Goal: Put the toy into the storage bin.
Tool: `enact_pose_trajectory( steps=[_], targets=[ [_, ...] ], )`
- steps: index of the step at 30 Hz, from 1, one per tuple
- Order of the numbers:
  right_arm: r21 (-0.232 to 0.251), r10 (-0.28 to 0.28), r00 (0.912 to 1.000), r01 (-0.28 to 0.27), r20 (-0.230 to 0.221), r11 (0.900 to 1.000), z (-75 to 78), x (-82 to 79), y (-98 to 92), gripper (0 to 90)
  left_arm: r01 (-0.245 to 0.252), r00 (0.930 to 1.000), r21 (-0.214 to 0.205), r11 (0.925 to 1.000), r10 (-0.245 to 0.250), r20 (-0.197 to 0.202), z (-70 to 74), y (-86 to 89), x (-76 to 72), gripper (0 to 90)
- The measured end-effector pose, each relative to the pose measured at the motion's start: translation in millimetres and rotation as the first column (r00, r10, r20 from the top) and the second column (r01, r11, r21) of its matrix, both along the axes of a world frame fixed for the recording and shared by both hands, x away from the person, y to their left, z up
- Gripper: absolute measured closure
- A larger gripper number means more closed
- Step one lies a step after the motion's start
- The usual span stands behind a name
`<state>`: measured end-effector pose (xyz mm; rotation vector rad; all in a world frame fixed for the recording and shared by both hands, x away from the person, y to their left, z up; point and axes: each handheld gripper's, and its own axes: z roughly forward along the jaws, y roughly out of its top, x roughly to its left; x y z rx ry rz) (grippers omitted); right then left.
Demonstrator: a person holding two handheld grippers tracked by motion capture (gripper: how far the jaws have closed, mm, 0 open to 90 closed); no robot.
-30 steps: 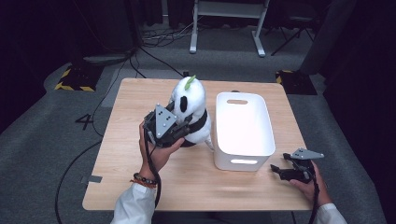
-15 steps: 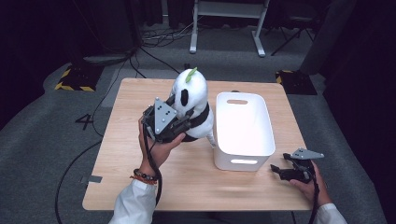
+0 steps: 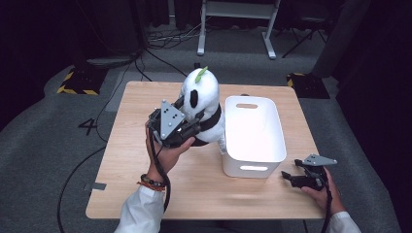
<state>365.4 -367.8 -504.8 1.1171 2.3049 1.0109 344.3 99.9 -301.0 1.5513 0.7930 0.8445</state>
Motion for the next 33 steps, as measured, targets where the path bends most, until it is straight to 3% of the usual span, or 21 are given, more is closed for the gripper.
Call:
enact_pose_trajectory(
  steps=[15,33],
  targets=[
    [0.0,0.0,1.0,0.0,0.0,1.0,0.0,0.0,0.0,19.6,0.039,0.9986,-0.015,0.9991,-0.038,0.037,15.4,-14.0,-1.6,41.5],
    [0.0,0.0,1.0,0.0,0.0,1.0,0.0,0.0,0.0,19.6,0.125,0.9909,-0.014,0.992,-0.125,0.051,23.1,-51.8,-2.7,41.3]
  ],
)
